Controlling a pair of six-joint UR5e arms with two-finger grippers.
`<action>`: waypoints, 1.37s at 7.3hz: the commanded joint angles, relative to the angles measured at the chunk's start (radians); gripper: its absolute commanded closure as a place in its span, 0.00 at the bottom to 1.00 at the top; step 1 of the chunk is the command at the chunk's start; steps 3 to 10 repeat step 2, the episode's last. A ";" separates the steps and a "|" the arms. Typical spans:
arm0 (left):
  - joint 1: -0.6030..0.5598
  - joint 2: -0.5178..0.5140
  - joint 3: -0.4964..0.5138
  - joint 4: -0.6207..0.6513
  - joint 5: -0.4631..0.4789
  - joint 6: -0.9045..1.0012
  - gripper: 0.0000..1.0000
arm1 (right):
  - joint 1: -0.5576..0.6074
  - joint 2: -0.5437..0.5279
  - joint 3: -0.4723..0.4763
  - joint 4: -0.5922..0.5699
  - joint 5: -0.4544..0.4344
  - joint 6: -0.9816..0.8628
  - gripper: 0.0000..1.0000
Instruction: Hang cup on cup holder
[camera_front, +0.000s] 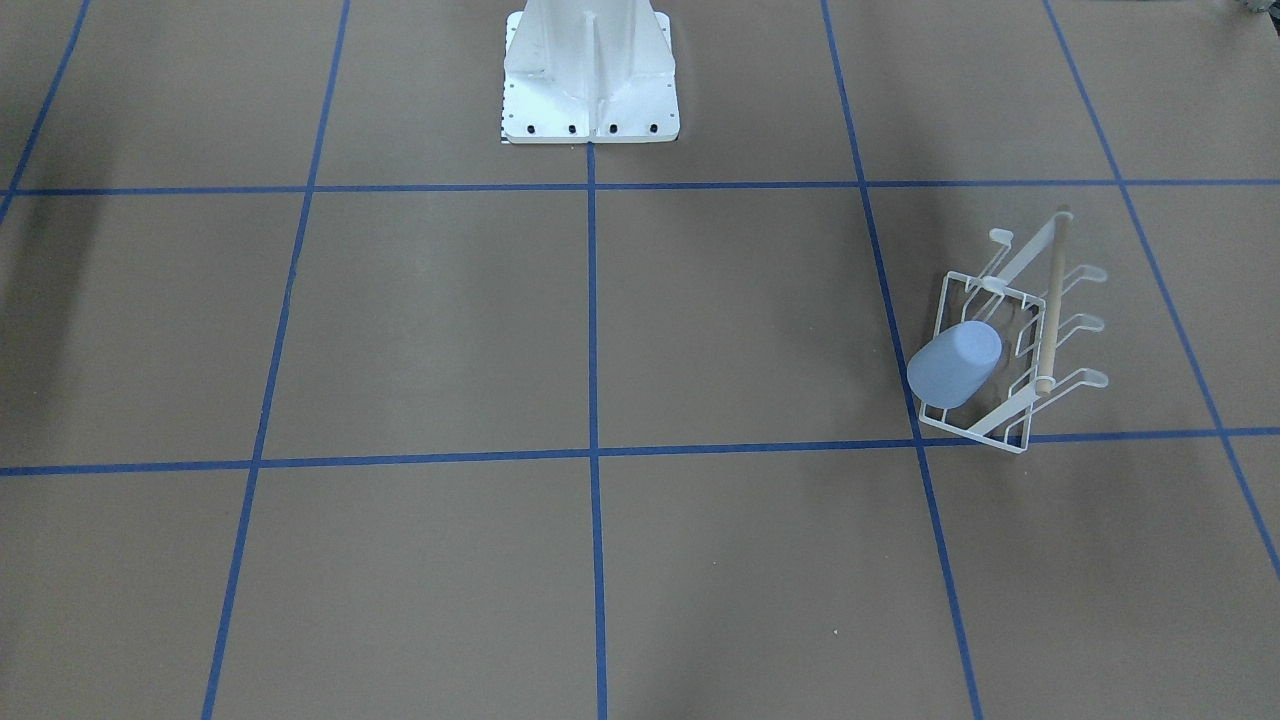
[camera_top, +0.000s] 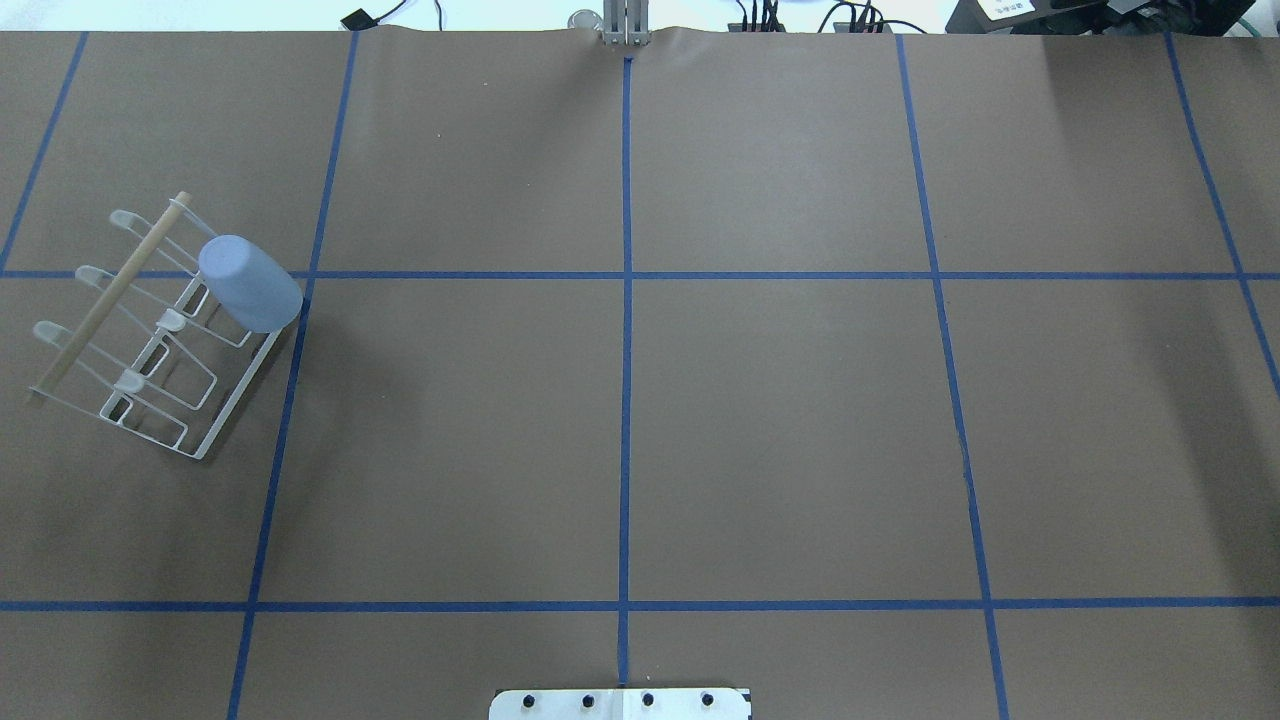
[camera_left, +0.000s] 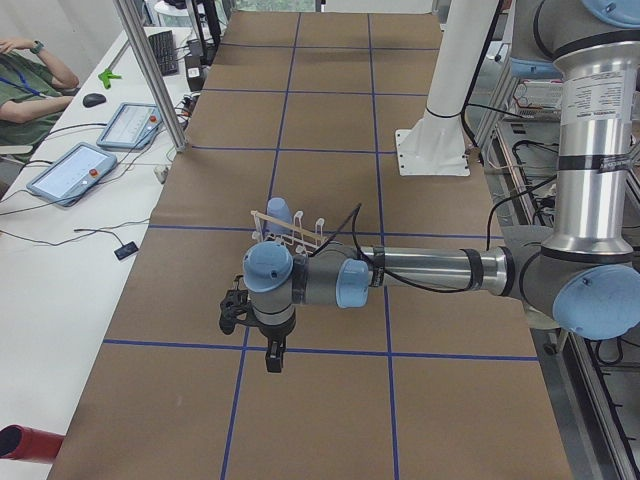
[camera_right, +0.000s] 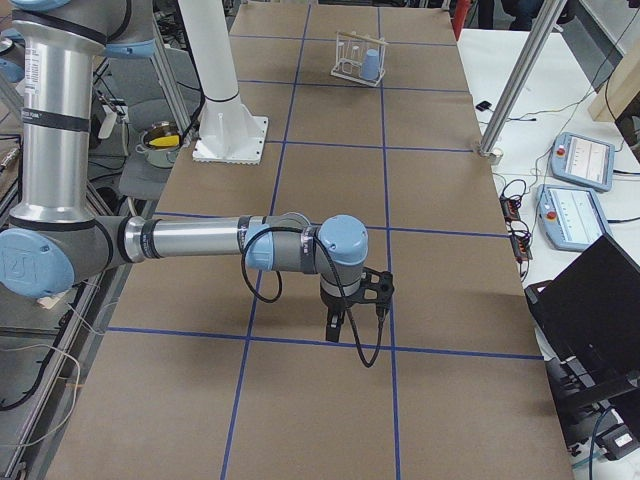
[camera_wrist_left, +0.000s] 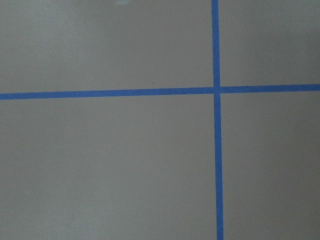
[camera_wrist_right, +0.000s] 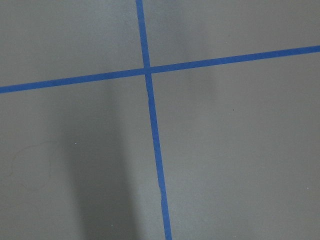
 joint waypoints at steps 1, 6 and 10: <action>0.000 -0.001 0.000 0.000 0.000 0.000 0.01 | 0.001 -0.001 0.002 0.000 0.000 0.000 0.00; 0.000 0.001 -0.001 0.000 0.000 0.000 0.01 | -0.001 0.000 0.002 0.000 0.000 0.000 0.00; 0.000 0.001 -0.001 0.000 0.000 0.000 0.01 | -0.001 0.000 0.002 0.000 0.000 0.000 0.00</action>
